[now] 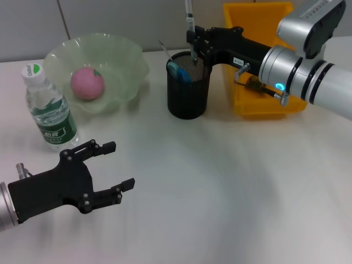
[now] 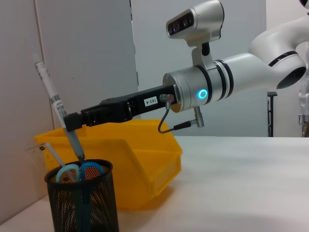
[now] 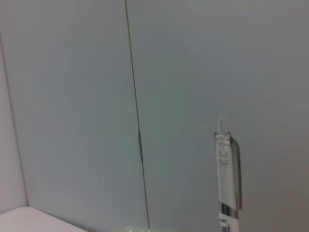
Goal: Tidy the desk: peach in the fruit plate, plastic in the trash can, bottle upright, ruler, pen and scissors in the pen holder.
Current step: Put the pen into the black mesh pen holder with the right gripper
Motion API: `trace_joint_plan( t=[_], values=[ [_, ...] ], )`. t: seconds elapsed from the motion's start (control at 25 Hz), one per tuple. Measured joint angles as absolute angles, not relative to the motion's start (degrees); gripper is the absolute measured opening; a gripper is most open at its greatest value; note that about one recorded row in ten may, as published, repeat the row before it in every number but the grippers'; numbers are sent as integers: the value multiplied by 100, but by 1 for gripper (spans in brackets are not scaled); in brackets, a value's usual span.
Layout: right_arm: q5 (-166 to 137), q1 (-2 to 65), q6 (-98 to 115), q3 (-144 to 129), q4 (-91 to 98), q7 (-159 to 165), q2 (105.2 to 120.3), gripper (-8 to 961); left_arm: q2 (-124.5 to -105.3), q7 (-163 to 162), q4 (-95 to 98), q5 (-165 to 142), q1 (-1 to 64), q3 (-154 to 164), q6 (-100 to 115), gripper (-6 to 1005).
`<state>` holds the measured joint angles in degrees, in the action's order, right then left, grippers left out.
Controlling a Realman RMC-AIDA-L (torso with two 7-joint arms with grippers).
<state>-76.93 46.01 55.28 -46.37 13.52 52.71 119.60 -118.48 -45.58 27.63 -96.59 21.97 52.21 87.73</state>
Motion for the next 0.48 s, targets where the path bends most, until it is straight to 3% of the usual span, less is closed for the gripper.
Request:
trace_joint_plan(
  t=[0.48],
  values=[
    [-7689, 4670, 5295, -4662, 1196, 5169, 11962, 125, -11848, -4579, 2751, -9623, 2148, 5221, 8771, 827]
  ],
)
